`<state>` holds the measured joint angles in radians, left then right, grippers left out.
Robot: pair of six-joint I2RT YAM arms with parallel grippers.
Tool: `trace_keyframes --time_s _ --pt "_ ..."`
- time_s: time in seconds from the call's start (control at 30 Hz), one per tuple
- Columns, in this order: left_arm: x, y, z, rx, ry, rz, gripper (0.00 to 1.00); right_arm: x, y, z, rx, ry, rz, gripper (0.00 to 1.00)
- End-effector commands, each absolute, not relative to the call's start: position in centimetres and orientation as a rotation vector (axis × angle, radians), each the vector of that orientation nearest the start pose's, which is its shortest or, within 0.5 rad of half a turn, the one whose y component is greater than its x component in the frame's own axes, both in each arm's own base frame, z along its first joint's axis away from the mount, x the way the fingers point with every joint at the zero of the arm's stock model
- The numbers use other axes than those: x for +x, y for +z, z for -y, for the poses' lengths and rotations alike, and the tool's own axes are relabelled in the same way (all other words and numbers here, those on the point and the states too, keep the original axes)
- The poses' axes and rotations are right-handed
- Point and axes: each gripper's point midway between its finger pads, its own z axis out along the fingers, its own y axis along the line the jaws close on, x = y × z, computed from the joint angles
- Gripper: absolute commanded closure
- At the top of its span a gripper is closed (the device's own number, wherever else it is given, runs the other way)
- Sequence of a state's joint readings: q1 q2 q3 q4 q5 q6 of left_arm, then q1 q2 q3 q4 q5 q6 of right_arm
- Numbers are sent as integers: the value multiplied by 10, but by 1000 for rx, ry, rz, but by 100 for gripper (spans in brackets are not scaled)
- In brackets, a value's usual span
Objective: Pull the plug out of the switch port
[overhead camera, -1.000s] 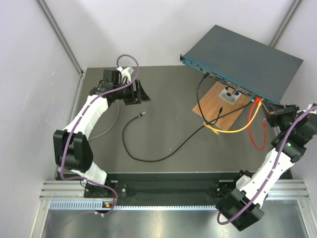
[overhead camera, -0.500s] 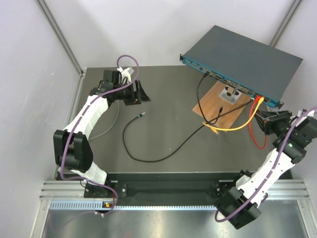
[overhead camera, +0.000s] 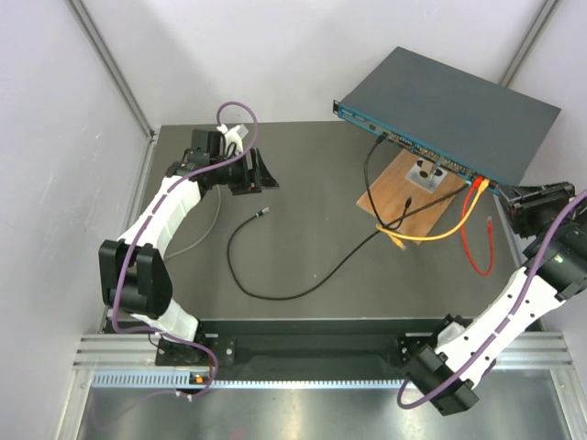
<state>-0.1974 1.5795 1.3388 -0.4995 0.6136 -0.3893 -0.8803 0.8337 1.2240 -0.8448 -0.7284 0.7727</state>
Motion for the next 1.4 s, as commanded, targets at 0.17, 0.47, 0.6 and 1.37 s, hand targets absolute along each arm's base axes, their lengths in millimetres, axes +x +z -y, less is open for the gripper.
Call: trace_keyframes --time_s 0.17,0.47,0.6,1.37 --pt "377 218 195 161 -1024 -2293 27 241 329 72 1105 697 -1659 51" --pt "378 218 195 164 -1029 -2292 27 259 331 73 1087 798 -1583 55" --pt "378 216 195 159 -1030 -2297 27 268 336 73 1065 843 -1562 54" --pt "382 216 189 150 -1016 -2294 27 287 316 76 1143 866 -1536 85"
